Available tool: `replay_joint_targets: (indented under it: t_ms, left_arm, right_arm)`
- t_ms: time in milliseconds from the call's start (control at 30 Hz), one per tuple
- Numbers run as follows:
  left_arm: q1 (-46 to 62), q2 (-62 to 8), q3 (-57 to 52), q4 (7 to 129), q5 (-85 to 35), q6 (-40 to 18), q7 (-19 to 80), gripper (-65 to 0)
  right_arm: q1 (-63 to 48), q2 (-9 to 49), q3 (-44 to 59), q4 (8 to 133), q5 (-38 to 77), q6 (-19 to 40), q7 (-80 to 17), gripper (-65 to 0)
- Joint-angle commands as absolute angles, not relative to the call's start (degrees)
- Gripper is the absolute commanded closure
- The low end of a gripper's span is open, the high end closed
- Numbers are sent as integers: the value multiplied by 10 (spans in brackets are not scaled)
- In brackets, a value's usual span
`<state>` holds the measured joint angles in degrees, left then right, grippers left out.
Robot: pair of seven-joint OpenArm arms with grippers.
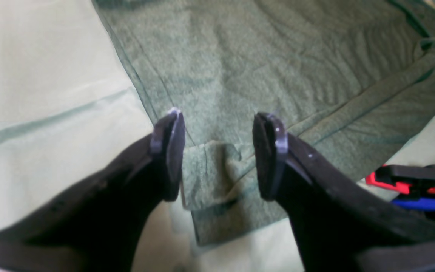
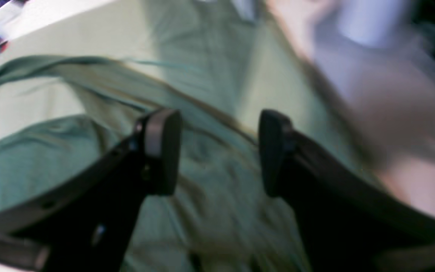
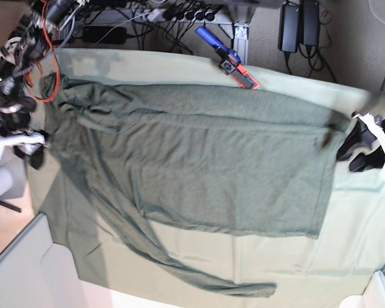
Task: Fold the T-shirt properly
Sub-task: 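Release the shirt and raise both grippers, leaving it spread flat, then move right gripper to the collar corner, left gripper to the hem corner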
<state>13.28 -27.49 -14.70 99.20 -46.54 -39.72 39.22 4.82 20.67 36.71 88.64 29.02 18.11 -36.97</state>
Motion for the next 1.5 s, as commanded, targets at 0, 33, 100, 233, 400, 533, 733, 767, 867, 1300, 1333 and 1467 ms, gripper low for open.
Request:
replay_joint_targets:
  t_ms: [0, 33, 100, 233, 400, 533, 733, 767, 867, 1300, 1333, 1467]
  left_arm:
    - [124, -284, -151, 1001, -473, -400, 379, -330]
    - [124, -284, -151, 1001, -471, -400, 378, -330]
    - [124, -284, -151, 1001, -462, -400, 376, -330]
    - [126, -286, -151, 1001, -456, -400, 377, -330]
    - [126, -290, -150, 1001, -456, -400, 377, -330]
    - [125, -295, -150, 1001, -461, -400, 377, -330]
    - [125, -312, -150, 1001, -465, -400, 376, -330]
    - [126, -313, -150, 1001, -465, -400, 375, -329]
    - [126, -313, -150, 1001, -465, -400, 375, -330]
    - [122, -313, -150, 1001, -465, -400, 367, -329]
    - [120, -313, -150, 1001, -465, -400, 363, -329]
    - [101, -313, -150, 1001, -462, -400, 361, -329]
  right_arm:
    - [84, 217, 345, 877, 282, 180, -343, -332]
    - [109, 216, 316, 854, 267, 180, -330, -332]
    - [163, 210, 269, 799, 222, 179, -302, -332]
    - [260, 192, 200, 664, 153, 155, -235, -332]
    - [343, 167, 147, 483, 76, 146, -153, -332]
    - [362, 150, 109, 378, 16, 131, -90, -332]
    - [363, 144, 90, 329, -7, 92, -59, -316]
    - [363, 144, 90, 329, -8, 92, -60, -287]
    - [363, 144, 90, 330, -16, 92, -58, -158]
    - [314, 145, 90, 445, -25, 96, -90, 0]
    - [301, 145, 90, 469, -23, 96, -102, 0]
    - [242, 145, 90, 562, 4, 96, -129, 0]
